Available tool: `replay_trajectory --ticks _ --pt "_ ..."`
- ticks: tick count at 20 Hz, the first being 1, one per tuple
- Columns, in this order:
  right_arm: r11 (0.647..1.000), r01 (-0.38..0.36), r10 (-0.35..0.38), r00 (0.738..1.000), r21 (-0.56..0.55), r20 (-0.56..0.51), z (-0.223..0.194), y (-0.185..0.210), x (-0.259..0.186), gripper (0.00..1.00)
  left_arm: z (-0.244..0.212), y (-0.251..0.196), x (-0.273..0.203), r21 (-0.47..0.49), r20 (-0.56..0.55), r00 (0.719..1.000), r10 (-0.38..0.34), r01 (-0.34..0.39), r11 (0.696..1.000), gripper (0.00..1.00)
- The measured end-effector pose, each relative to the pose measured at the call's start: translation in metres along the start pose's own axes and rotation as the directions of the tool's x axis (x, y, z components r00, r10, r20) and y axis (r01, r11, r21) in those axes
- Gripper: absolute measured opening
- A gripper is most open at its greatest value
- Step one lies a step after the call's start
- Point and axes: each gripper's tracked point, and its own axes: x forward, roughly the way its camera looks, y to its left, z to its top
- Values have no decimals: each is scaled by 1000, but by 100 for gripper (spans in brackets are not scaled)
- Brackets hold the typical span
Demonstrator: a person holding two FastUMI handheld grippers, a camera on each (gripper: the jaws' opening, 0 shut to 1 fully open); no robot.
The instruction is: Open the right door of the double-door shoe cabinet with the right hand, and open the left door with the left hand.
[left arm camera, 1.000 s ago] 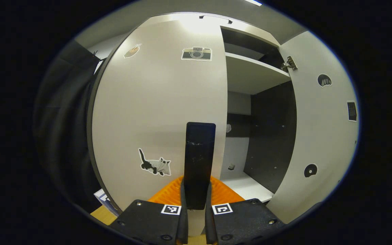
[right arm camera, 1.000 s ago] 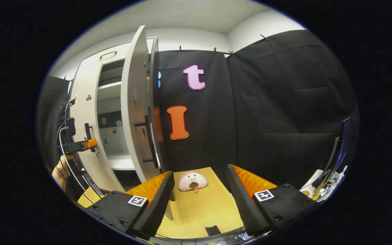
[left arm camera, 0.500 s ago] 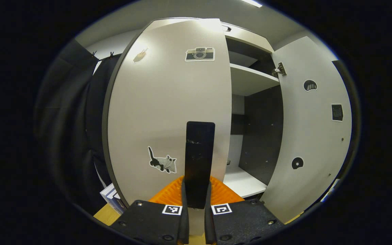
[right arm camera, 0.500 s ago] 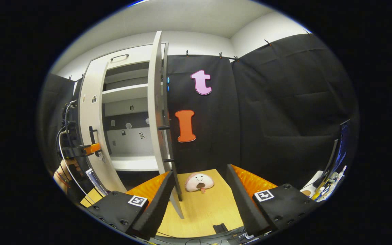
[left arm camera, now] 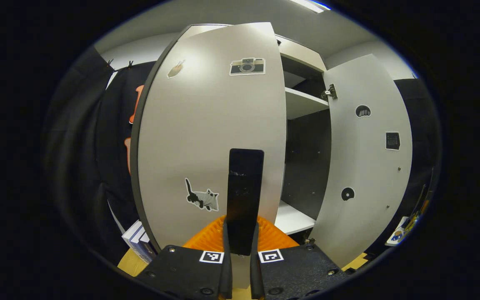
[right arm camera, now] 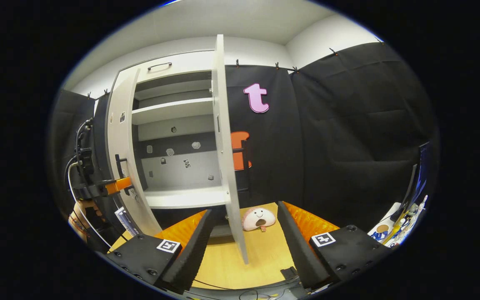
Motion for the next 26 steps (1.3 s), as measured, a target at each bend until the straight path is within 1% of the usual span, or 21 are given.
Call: replay_trajectory --ticks 4,9,13,14,15,17,19,22,23,26 --pt "1000 18 -18 1000 10 9 -5 19 -11 99 -3 9 -19 -2 8 999 -33 33 999 17" --pt "1000 14 -15 1000 14 12 -13 44 -25 99 -4 24 -47 -2 21 999 -48 48 999 17" --pt "1000 13 -13 1000 1 2 -15 57 -32 98 -2 45 -73 -32 28 998 -62 63 998 16" --pt "1000 13 -13 1000 -7 2 -14 58 -34 99 -2 50 -78 -39 33 998 -53 54 998 14" --pt "1000 14 -14 1000 -15 2 -14 60 -35 98 -3 56 -87 -43 42 998 -36 38 998 16" --pt "1000 8 -8 1000 -28 -1 -14 65 -38 98 0 63 -98 -13 59 998 -5 6 1000 16" --pt "1000 -4 4 1000 -31 -1 -14 73 -38 98 3 75 -107 -2 66 998 25 -24 1000 11" --pt "999 -29 29 1000 -36 1 -13 85 -39 99 4 93 -118 -4 55 997 57 -57 998 7" --pt "999 -35 35 999 -37 2 -13 88 -38 99 3 100 -121 9 44 997 65 -66 998 5" --pt "998 -53 53 999 -32 0 -13 97 -38 99 4 116 -128 27 36 995 88 -89 996 5"
